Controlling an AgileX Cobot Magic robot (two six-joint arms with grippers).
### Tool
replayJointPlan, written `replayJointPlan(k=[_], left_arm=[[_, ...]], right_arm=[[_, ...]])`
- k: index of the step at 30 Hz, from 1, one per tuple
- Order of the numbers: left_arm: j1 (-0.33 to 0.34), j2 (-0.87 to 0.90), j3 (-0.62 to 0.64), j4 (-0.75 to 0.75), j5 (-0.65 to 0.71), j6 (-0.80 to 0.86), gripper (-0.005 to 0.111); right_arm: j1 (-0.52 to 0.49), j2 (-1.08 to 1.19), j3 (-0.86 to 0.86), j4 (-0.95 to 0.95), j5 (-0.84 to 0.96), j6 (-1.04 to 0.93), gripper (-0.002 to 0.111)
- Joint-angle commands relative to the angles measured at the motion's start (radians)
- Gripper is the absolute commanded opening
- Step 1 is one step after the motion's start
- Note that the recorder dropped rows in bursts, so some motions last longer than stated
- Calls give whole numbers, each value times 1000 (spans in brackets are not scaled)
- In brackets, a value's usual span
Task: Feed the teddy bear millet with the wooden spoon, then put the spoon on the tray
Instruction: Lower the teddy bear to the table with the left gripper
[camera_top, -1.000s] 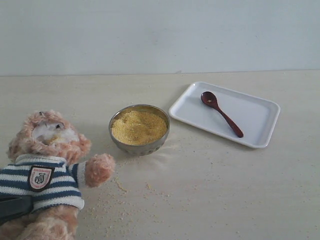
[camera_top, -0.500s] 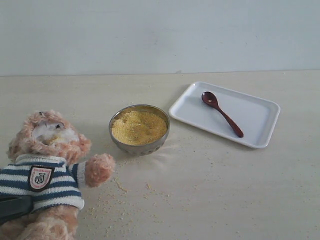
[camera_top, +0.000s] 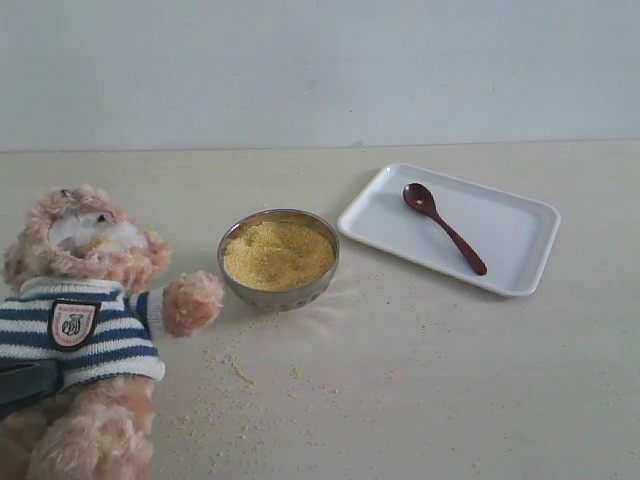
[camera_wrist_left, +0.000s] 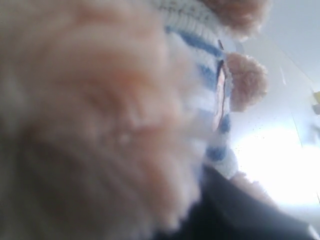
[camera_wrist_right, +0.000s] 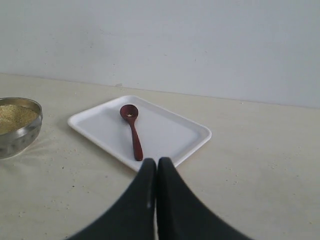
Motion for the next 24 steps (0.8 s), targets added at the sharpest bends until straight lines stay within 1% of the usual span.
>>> replayJointPlan(k=[1,4,7,10,13,16,20,24], left_arm=[[3,-7,0,-87,-26,13,5],[3,-3,0,-130,-98,13,5],[3,12,-2,-147,-137,42,5],[3,52,-2,-203,-155,99,5],[3,115,-4,-272,-130,166,5],[3,198,-4,-272,-77,229,5],[1,332,-17,-272,-58,306,5],[-37,457,-81,-272,-14,310,5]], right_arm=[[-2,-6,0,2,-10,-7,0],[-2,-6,0,2,-10,-7,0],[-2,-6,0,2,-10,-7,0],[-2,-6,0,2,-10,-7,0],[-2,-6,0,2,-10,-7,0],[-2,-6,0,2,-10,-7,0],[-2,-6,0,2,-10,-4,0],[0,-6,0,2,-10,-4,0]])
